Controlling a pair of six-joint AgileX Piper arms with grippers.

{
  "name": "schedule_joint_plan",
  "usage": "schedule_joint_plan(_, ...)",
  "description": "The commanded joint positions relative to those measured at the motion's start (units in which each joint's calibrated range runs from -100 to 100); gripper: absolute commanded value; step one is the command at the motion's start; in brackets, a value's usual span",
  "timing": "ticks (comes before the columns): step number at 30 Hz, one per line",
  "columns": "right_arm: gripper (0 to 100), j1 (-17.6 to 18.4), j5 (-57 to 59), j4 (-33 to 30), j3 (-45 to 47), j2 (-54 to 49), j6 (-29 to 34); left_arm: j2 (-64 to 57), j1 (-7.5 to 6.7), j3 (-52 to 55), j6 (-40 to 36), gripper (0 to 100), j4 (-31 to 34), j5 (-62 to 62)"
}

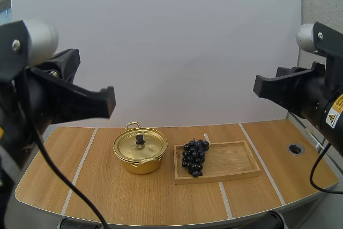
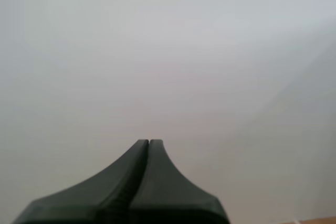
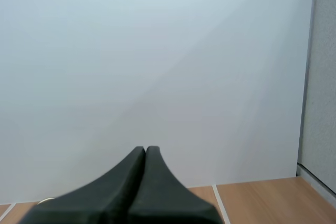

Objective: Open the pot, put the pineapple inside, and close it

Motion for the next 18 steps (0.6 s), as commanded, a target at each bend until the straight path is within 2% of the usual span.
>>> schedule_joint_plan(1, 0, -0.52, -6.33, -2.16, 2.52, -0.47, 0.12, -0.32, 0.37, 8.08, -4.39, 0, -0.48, -15.48)
schedule_joint_plan(6, 0, -1.06, -16.89, -2.16, 9.88, -0.47, 0.12, -0.32, 0.37, 15.81, -4.29, 0, -0.48, -24.46)
schedule_joint_plan(10, 0, -4.07, -26.47, -1.55, 16.34, -0.47, 0.12, -0.32, 0.37, 19.8, -4.29, 0, -0.48, -25.44)
schedule_joint_plan(15, 0, -8.64, -40.29, 4.38, 21.3, -0.47, 0.12, -0.32, 0.37, 22.98, -4.29, 0, -0.48, -26.27)
schedule_joint_plan(18, 0, -10.14, -44.04, 9.4, 23.24, -0.47, 0.12, -0.32, 0.37, 25.42, -4.29, 0, -0.48, -30.24)
